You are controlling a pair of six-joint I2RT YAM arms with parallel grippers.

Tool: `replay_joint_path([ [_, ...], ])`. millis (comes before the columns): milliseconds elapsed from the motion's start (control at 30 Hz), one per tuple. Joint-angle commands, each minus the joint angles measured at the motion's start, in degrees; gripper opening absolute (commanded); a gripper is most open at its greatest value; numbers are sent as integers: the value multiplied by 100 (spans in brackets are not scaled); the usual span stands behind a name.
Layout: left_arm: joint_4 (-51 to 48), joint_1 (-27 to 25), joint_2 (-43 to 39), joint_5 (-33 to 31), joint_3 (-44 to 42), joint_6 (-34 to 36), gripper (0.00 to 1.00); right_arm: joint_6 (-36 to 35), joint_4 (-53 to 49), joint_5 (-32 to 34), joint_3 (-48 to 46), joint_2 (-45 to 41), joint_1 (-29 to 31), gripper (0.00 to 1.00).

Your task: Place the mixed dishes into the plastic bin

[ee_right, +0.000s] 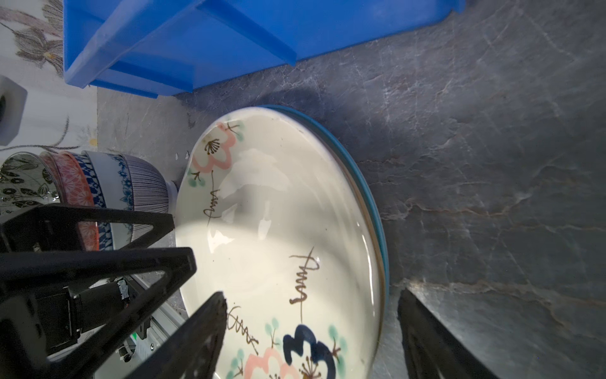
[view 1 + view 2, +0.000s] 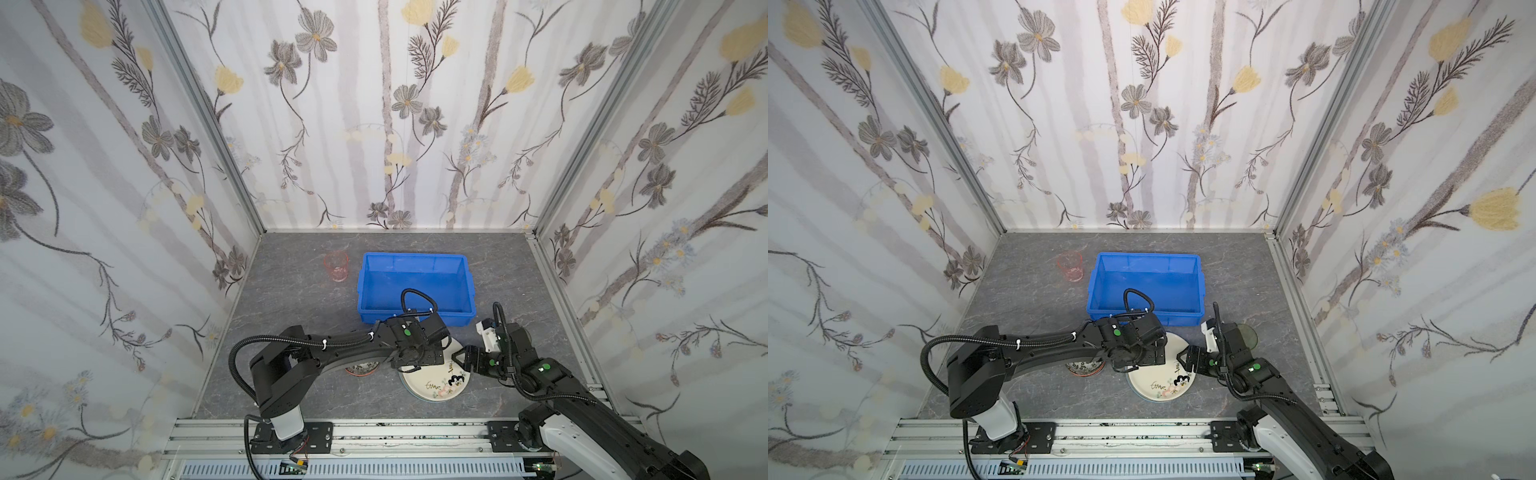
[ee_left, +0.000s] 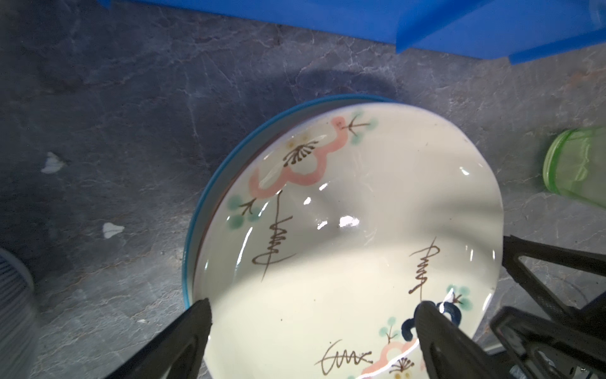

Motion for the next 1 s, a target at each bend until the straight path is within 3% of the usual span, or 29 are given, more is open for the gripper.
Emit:
replay_joint_path([
  [0, -32, 13, -8, -223, -53, -69, 100, 70, 130, 35, -23, -12, 6, 81],
  [533, -128, -1, 239, -377, -36, -63, 100, 126, 140, -47, -104, -91, 9, 81],
  [967, -111, -64, 419, -19, 345, 20, 100, 224, 140, -69, -118, -131, 4, 70],
])
